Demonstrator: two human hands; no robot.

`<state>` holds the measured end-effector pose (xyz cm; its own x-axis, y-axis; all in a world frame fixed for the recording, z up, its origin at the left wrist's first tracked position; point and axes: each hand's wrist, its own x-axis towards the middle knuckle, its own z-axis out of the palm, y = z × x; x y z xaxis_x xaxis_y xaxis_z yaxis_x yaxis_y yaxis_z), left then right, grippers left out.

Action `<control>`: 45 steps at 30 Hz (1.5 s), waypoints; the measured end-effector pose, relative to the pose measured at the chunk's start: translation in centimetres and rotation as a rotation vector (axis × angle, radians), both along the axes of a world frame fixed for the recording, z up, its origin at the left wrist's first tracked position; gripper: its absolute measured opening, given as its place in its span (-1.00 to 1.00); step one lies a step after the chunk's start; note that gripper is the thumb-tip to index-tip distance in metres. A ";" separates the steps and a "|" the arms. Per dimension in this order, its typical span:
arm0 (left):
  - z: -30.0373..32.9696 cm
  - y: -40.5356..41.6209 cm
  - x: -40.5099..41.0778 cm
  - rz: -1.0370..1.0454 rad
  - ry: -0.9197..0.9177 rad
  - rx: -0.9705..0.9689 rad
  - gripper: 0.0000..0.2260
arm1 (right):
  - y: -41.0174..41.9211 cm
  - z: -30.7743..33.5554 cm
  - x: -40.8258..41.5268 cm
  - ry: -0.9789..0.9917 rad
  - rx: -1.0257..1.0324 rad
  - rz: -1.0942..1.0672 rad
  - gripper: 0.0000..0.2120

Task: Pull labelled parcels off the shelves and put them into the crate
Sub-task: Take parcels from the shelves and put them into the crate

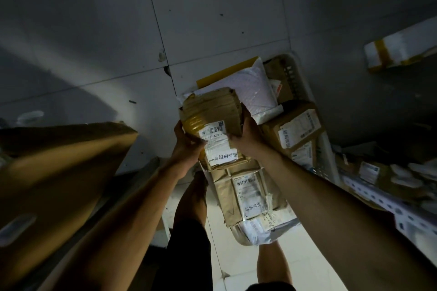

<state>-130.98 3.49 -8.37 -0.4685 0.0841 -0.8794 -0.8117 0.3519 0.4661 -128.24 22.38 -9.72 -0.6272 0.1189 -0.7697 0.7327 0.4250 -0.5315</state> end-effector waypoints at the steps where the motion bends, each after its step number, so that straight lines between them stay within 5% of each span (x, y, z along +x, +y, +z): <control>1: 0.2 0.1 0.0 0.007 0.006 -0.012 -0.26 | 0.0 0.2 0.1 -0.012 0.002 -0.004 -0.06; 9: 2.6 -0.1 1.2 0.095 0.016 -0.077 -0.28 | 1.3 4.5 2.6 -0.092 0.078 -0.072 -0.37; 12: 4.5 -0.1 2.1 0.080 0.069 -0.163 -0.54 | 2.4 7.5 4.3 -0.111 0.125 -0.052 -0.45; 14: 6.4 0.1 2.8 -0.076 0.151 -0.185 -0.82 | 2.8 9.9 5.6 -0.114 0.167 -0.029 -0.47; 20: 14.5 4.4 6.5 -0.764 0.490 -0.151 -0.72 | 4.4 19.7 11.3 -0.092 0.394 0.073 -0.54; 24: 20.1 9.0 9.8 -1.378 0.767 -0.421 -0.57 | 5.6 25.2 17.1 -0.076 0.559 0.086 -0.68; 27: 23.3 12.4 14.0 -1.485 0.881 -0.450 -0.50 | 6.9 27.7 22.5 -0.069 0.602 0.018 -0.69; 37: 27.0 19.9 33.7 -1.824 1.277 -0.233 -0.77 | 7.3 34.5 48.4 -0.108 0.799 -0.114 -0.55; 41: 37.0 23.6 43.7 -2.054 1.498 -0.092 -0.53 | 7.6 38.3 58.6 -0.128 0.890 -0.250 -0.59; 45: 42.7 26.9 53.5 -2.303 1.628 -0.011 -0.61 | 7.9 43.1 68.1 -0.203 0.965 -0.437 -0.64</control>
<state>-77.48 30.42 34.30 0.3001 0.9045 -0.3030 0.9472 -0.3201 -0.0173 -60.10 30.28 33.43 -0.2542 0.9140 -0.3161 0.9595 0.2795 0.0364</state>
